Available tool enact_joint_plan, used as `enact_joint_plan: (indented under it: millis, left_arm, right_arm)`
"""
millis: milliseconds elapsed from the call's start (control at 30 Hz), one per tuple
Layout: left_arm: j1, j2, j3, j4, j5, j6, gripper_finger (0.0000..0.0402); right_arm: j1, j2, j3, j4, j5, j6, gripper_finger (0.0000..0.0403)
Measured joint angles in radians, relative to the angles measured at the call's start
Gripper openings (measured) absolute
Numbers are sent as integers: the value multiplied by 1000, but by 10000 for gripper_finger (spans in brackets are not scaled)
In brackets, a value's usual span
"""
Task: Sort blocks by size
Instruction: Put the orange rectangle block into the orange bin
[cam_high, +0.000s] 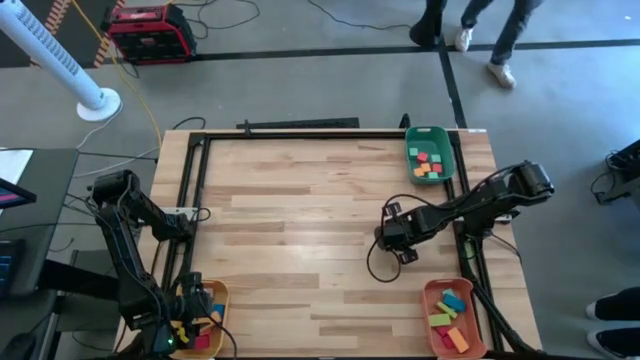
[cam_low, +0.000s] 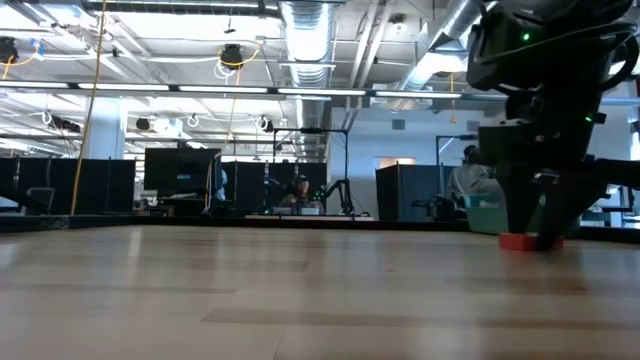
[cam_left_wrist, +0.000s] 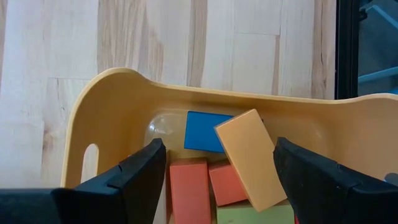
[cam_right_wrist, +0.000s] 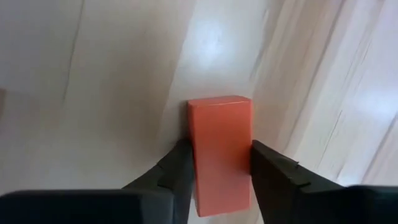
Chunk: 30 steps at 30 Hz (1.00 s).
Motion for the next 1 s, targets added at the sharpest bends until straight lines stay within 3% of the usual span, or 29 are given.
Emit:
enact_joint_plan:
  millis: [100, 267, 467, 800, 1000]
  left_arm:
    - [0, 0, 0, 0, 0, 0, 285]
    - [0, 0, 0, 0, 0, 0, 285]
    - [0, 0, 0, 0, 0, 0, 285]
    - [0, 0, 0, 0, 0, 0, 285]
    - [0, 0, 0, 0, 0, 0, 285]
  right_arm:
    - [21, 3, 20, -7, 5, 39, 150]
    - [62, 5, 85, -2, -19, 154, 152]
    - [129, 6, 202, -131, -5, 370, 156]
    - [352, 4, 486, -430, -9, 667, 155]
    - [516, 3, 572, -581, -9, 937, 155]
